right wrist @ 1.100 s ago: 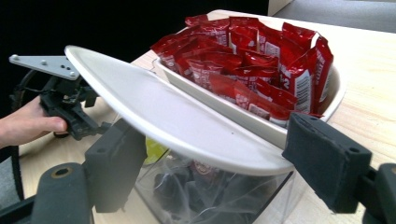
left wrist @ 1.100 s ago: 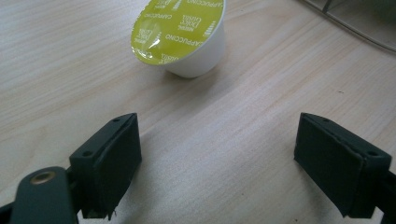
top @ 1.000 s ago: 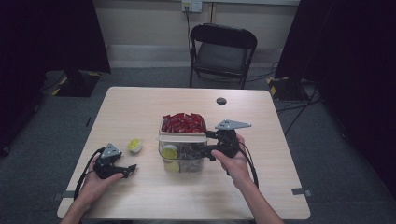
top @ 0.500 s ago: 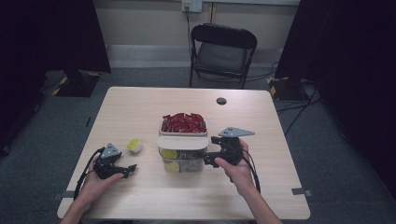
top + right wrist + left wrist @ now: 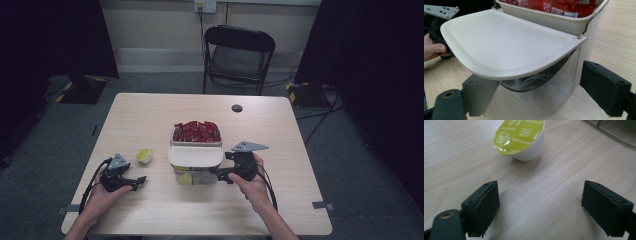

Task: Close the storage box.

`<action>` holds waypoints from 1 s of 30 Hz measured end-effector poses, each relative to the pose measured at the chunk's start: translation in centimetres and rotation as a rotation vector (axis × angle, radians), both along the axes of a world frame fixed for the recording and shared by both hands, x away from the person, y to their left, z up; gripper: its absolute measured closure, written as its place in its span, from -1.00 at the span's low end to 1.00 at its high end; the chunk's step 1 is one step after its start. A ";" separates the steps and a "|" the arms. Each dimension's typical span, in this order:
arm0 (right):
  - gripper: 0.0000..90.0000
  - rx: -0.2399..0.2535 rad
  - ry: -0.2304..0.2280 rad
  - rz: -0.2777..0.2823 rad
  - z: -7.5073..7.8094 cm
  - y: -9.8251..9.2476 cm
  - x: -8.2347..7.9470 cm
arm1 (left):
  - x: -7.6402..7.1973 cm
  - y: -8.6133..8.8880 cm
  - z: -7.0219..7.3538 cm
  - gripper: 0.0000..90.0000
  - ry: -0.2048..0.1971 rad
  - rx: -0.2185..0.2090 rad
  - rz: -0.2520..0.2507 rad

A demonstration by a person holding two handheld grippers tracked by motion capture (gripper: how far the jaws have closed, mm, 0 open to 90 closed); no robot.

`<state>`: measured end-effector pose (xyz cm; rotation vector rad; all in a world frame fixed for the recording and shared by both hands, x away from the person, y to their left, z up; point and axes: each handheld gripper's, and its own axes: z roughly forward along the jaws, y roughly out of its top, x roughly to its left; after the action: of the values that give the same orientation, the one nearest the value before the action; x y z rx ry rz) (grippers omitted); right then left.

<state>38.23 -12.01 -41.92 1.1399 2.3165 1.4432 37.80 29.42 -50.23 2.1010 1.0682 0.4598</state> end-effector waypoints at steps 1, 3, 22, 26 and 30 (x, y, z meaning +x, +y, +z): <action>-0.67 0.001 0.000 0.001 0.0 0.0 0.0 | 0.0 0.0 0.0 -0.68 0.000 0.002 -0.001; -0.67 0.000 0.000 0.000 -0.1 0.1 0.0 | 0.0 0.0 0.0 -0.68 -0.001 0.001 0.000; -0.66 -0.077 0.035 -0.016 -2.2 -1.6 -1.4 | 0.0 0.0 0.0 -0.68 0.000 0.000 0.000; -0.66 -0.093 0.031 -0.033 -2.5 -2.5 -1.6 | 0.0 0.0 0.0 -0.68 0.000 0.002 -0.001; -0.66 -0.086 0.024 -0.079 -2.5 -3.9 -1.7 | 0.0 0.0 0.0 -0.68 -0.001 0.000 0.000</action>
<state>36.51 -15.93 -44.39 1.2159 2.2981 1.2966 37.80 29.42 -50.22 2.1012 1.0677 0.4606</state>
